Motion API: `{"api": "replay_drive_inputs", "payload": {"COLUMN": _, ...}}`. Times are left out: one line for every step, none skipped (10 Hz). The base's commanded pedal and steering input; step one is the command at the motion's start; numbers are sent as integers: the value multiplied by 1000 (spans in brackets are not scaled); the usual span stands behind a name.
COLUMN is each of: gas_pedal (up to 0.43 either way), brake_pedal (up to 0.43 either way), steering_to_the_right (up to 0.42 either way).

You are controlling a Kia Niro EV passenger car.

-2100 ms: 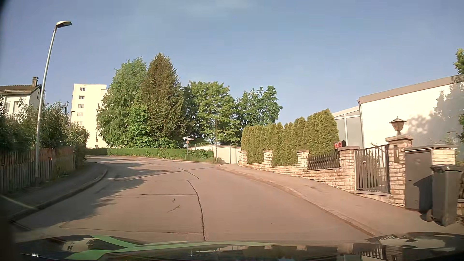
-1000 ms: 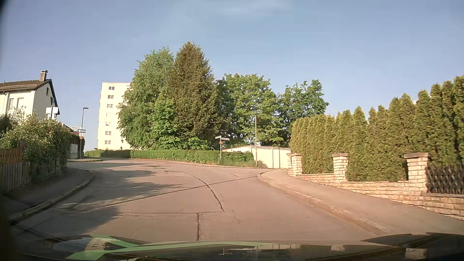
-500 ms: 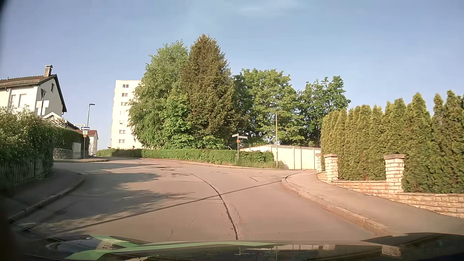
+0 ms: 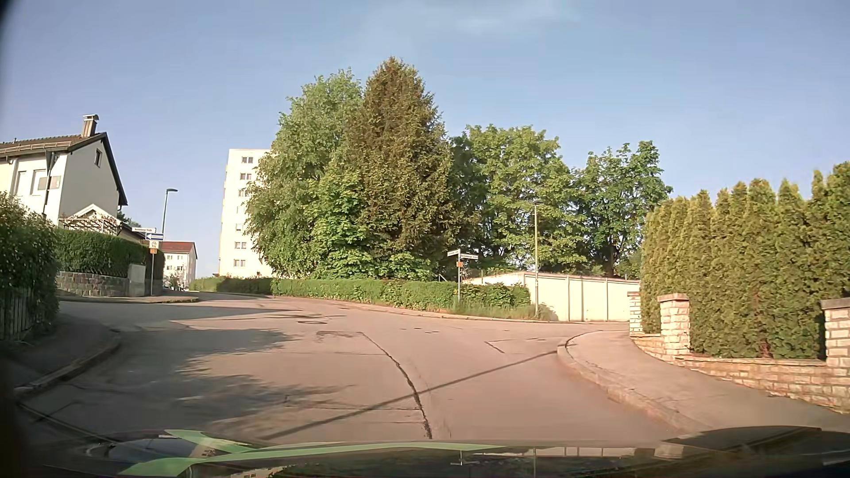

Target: Follow the waypoints while adhering to traffic rules and regulations

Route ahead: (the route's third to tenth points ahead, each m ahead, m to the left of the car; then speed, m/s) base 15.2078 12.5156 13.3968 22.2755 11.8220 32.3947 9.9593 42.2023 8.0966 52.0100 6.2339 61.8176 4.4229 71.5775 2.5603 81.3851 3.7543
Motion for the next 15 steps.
{"api": "replay_drive_inputs", "payload": {"gas_pedal": 8, "brake_pedal": 0, "steering_to_the_right": -85}}
{"api": "replay_drive_inputs", "payload": {"gas_pedal": 20, "brake_pedal": 0, "steering_to_the_right": -85}}
{"api": "replay_drive_inputs", "payload": {"gas_pedal": 47, "brake_pedal": 0, "steering_to_the_right": -84}}
{"api": "replay_drive_inputs", "payload": {"gas_pedal": 47, "brake_pedal": 0, "steering_to_the_right": -82}}
{"api": "replay_drive_inputs", "payload": {"gas_pedal": 47, "brake_pedal": 0, "steering_to_the_right": -76}}
{"api": "replay_drive_inputs", "payload": {"gas_pedal": 47, "brake_pedal": 0, "steering_to_the_right": -74}}
{"api": "replay_drive_inputs", "payload": {"gas_pedal": 59, "brake_pedal": 0, "steering_to_the_right": -74}}
{"api": "replay_drive_inputs", "payload": {"gas_pedal": 59, "brake_pedal": 0, "steering_to_the_right": -76}}
{"api": "replay_drive_inputs", "payload": {"gas_pedal": 59, "brake_pedal": 0, "steering_to_the_right": -77}}
{"api": "replay_drive_inputs", "payload": {"gas_pedal": 59, "brake_pedal": 0, "steering_to_the_right": -78}}
{"api": "replay_drive_inputs", "payload": {"gas_pedal": 59, "brake_pedal": 0, "steering_to_the_right": -78}}
{"api": "replay_drive_inputs", "payload": {"gas_pedal": 67, "brake_pedal": 0, "steering_to_the_right": -79}}
{"api": "replay_drive_inputs", "payload": {"gas_pedal": 67, "brake_pedal": 0, "steering_to_the_right": -79}}
{"api": "replay_drive_inputs", "payload": {"gas_pedal": 67, "brake_pedal": 0, "steering_to_the_right": -76}}
{"api": "replay_drive_inputs", "payload": {"gas_pedal": 79, "brake_pedal": 0, "steering_to_the_right": -70}}
